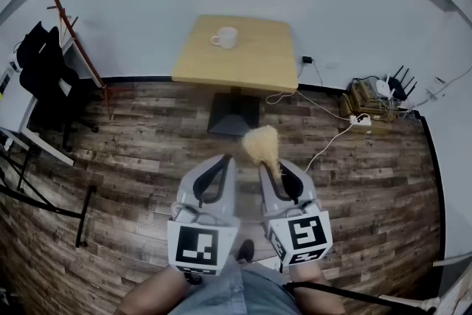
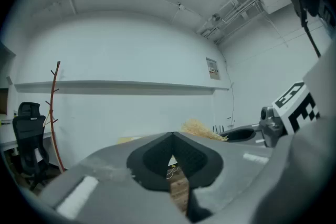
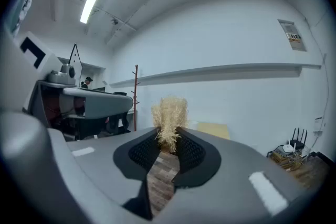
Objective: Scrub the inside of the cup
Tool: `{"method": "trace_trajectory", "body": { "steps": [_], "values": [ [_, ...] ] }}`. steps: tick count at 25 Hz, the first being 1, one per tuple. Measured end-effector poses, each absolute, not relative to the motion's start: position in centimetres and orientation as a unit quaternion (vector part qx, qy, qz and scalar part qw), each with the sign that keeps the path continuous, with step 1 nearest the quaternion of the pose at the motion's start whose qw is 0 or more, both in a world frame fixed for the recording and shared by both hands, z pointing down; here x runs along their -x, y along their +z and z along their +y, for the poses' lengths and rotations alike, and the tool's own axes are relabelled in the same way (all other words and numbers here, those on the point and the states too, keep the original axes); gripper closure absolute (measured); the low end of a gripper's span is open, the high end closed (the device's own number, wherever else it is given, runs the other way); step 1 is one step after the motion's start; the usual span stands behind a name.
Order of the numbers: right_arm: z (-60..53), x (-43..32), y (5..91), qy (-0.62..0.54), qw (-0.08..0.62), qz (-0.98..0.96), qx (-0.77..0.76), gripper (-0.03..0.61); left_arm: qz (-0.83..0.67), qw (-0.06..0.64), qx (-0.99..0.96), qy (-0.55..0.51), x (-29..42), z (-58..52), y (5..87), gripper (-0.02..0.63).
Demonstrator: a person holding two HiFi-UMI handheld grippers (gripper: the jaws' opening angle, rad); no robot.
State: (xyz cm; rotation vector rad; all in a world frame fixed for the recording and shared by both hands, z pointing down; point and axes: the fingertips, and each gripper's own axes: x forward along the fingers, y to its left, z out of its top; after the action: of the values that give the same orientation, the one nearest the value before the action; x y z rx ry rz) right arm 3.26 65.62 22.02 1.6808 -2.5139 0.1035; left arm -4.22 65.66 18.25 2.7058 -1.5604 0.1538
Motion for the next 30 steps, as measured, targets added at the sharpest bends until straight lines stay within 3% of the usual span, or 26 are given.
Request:
{"method": "trace_trajectory", "body": {
  "steps": [30],
  "values": [
    [62.3,-9.6,24.2,0.072,0.044,-0.838,-0.540,0.494,-0.529,0.020,-0.846,0.061,-0.3,62.1,19.8,0.594]
  ]
}}
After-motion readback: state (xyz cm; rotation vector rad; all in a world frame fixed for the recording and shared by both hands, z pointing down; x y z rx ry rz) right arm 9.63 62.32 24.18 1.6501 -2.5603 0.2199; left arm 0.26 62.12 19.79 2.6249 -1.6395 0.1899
